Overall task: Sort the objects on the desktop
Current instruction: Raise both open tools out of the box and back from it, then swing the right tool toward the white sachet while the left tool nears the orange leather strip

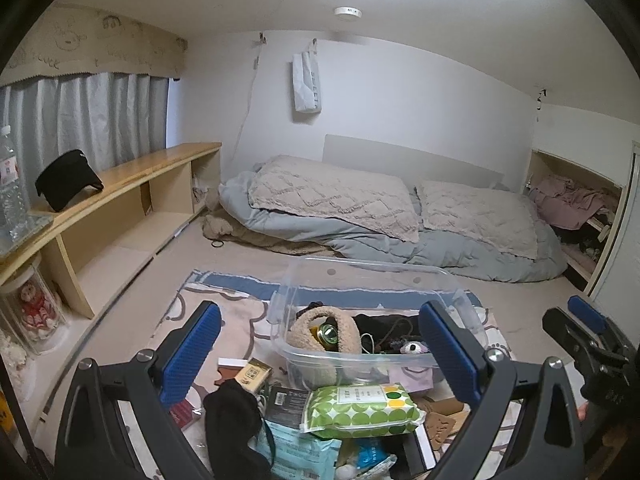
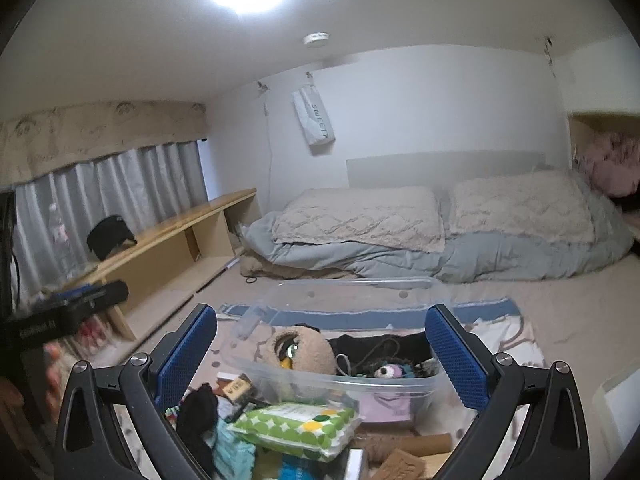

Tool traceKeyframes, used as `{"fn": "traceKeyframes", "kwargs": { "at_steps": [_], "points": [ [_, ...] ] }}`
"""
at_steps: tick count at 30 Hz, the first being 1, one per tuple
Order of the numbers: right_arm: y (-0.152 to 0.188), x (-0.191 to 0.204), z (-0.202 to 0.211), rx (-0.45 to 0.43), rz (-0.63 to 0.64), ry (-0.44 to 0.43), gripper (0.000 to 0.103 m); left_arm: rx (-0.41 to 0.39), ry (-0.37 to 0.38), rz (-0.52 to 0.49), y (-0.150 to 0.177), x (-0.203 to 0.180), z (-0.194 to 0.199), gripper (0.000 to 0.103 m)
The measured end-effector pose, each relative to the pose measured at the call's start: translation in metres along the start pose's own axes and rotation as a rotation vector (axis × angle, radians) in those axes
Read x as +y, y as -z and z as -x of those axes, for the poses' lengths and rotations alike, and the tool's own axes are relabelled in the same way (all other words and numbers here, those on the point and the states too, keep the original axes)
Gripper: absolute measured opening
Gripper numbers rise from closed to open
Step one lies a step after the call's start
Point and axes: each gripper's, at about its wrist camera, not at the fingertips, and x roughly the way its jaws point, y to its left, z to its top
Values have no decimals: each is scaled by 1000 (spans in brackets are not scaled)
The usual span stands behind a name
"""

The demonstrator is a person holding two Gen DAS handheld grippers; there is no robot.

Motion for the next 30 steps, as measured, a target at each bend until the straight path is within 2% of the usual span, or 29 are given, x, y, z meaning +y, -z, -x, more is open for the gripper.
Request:
{"fn": "traceKeyframes", "kwargs": {
  "at_steps": [8,14,21,26,30],
  "points": [
    [26,-1,16,-8,59,3,103,-13,-16,-50,18,7,13,100],
    [55,-11,11,48,52,-5,103,-8,-48,-103,41,11,10,100],
    [92,-11,1,93,119,-19,103,6,-87,-145,72,25,-1,100],
    [113,-13,-4,93,134,-43,103,-8,-60,-136,85,39,-4,100],
    [130,-20,-1,43,114,-59,103,-18,-40,-108,89,48,-5,100]
  ]
}}
